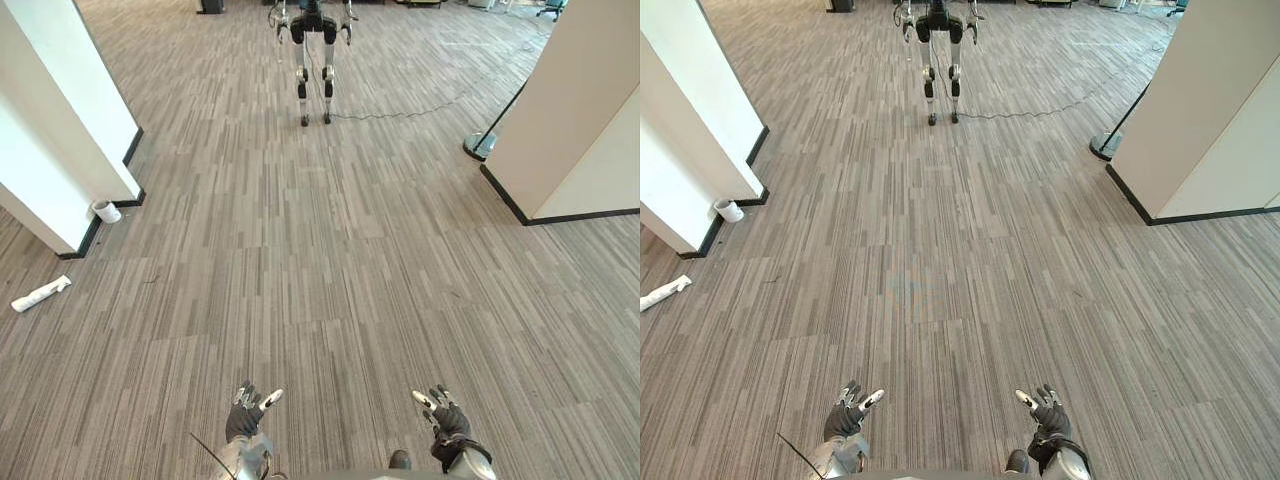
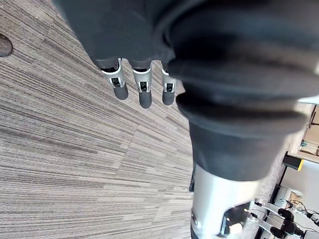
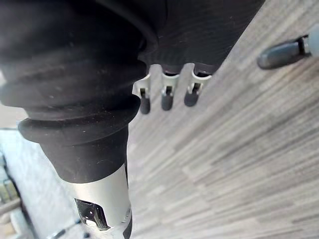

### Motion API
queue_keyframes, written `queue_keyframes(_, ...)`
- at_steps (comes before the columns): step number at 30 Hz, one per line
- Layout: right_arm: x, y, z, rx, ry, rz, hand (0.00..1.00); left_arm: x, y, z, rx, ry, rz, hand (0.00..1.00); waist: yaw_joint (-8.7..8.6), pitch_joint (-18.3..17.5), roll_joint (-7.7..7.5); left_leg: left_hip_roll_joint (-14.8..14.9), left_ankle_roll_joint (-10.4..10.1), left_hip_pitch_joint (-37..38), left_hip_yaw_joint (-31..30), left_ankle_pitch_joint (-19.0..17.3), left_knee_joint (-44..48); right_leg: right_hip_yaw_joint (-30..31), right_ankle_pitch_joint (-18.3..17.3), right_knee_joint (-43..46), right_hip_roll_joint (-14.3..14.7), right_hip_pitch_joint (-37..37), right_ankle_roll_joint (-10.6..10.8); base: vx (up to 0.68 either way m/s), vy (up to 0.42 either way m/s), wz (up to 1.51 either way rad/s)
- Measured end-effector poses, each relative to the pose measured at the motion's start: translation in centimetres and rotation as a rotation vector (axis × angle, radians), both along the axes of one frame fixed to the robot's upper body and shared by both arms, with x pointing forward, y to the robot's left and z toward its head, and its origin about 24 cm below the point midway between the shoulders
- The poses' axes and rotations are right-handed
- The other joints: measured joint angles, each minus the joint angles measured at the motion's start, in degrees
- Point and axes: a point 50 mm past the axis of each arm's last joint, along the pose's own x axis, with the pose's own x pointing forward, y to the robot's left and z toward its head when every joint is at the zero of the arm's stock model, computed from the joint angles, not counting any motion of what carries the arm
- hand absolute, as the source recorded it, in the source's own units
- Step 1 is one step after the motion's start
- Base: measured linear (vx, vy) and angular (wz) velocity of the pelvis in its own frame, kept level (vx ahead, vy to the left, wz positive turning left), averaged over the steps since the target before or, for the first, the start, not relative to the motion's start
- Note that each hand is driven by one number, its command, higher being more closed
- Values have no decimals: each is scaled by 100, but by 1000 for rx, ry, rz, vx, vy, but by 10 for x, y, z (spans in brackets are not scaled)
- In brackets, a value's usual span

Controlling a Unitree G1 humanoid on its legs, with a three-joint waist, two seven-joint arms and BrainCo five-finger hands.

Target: Organize washtable

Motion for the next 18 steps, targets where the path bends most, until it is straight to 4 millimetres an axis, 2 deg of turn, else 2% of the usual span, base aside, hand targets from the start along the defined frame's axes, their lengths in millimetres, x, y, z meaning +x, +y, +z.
queue_keyframes(2, -1, -8, 1, -23, -4, -10, 0, 2, 0, 2, 6, -9, -14, 0, -30, 193, 37, 57, 46, -119, -11, -473, 658, -101, -369, 1043, -380, -206, -515, 80, 168, 27)
queue_keyframes(3, -2, -10, 1, -26, -2, -10, 0, 2, 2, 3, 12, -14, -18, 0, -27, 265, 5, 29, 84, -66, -26, -576, 727, -82, -401, 1484, -527, -315, -577, 102, 207, 30)
queue_keyframes(4, -2, -11, 1, -29, -1, -9, 0, 1, 6, 4, 24, -19, -20, 0, -40, 359, 35, -30, 163, 64, -88, -667, 735, 82, -50, 2711, -893, -825, -894, 92, 148, 21)
queue_keyframes(5, -3, -10, 1, -26, 1, -8, 0, 3, 6, 5, 30, -23, -32, 0, -89, 477, 198, 81, 167, 126, -202, -730, 750, 192, -330, 3176, -816, -1291, -616, 165, 167, 17)
queue_keyframes(6, -3, -9, 1, -23, -2, -6, 0, 5, 11, 7, 47, -28, -39, 0, -102, 512, 255, 196, 140, 126, -249, -780, 740, 194, -582, 2926, -652, -1468, -397, 204, 107, 13)
queue_keyframes(7, -2, -9, 2, -22, -6, -7, 0, 7, 13, 8, 57, -35, -47, 0, -128, 528, 250, 212, 147, 143, -281, -784, 699, 135, -582, 2586, -557, -1547, -366, 276, 82, 16)
queue_keyframes(9, -1, -11, 2, -31, -9, -12, 0, 22, 16, 14, 83, -73, -86, 0, -197, 690, 201, 133, 143, 267, -392, -864, 556, -224, -284, 853, -358, -1613, -28, 342, 44, 24)
queue_keyframes(11, -4, -11, 2, -41, 0, 3, 0, 32, 13, 18, 81, -101, -93, 0, -224, 782, 252, 48, -26, 628, -429, -919, 320, -707, -89, -6, -256, -1589, 121, 442, 2, 17)
queue_keyframes(13, -9, -10, 1, -59, 13, 27, 0, 40, 7, 20, 81, -124, -108, 0, -331, 816, 438, 115, -205, 1093, -504, -1016, 18, -883, -71, 56, -149, -1618, 85, 570, -53, 50)
queue_keyframes(14, -13, -11, 2, -75, 11, 50, 0, 45, 1, 22, 72, -143, -114, 0, -429, 754, 483, 190, -409, 1271, -639, -1080, 121, -672, -43, 704, -100, -1672, -79, 653, -124, 91)
queue_keyframes(15, -12, -12, 3, -87, 5, 75, 0, 47, -4, 23, 60, -153, -109, 0, -485, 780, 546, 399, -654, 995, -637, -1131, 1096, -378, 165, 1355, -174, -1748, -216, 653, -163, 89)
queue_keyframes(16, -11, -14, 4, -95, -1, 82, 0, 46, -6, 22, 50, -149, -104, 0, -484, 787, 596, 593, -813, 782, -583, -1048, 1792, -353, 181, 1579, -179, -1693, -256, 646, -257, 45)
queue_keyframes(17, -5, -21, 8, -122, -14, 98, 0, 43, -15, 20, 19, -143, -94, 0, -444, 799, 844, 1167, -1044, 302, -417, -447, 3219, -464, -252, 1886, -42, -1433, -365, 549, -241, 7)
queue_keyframes(18, -2, -23, 9, -128, -21, 106, 0, 39, -18, 17, 3, -129, -86, 0, -414, 809, 925, 1458, -1004, 79, -377, 160, 3841, -525, -421, 1914, 71, -1232, -365, 735, -309, -7)
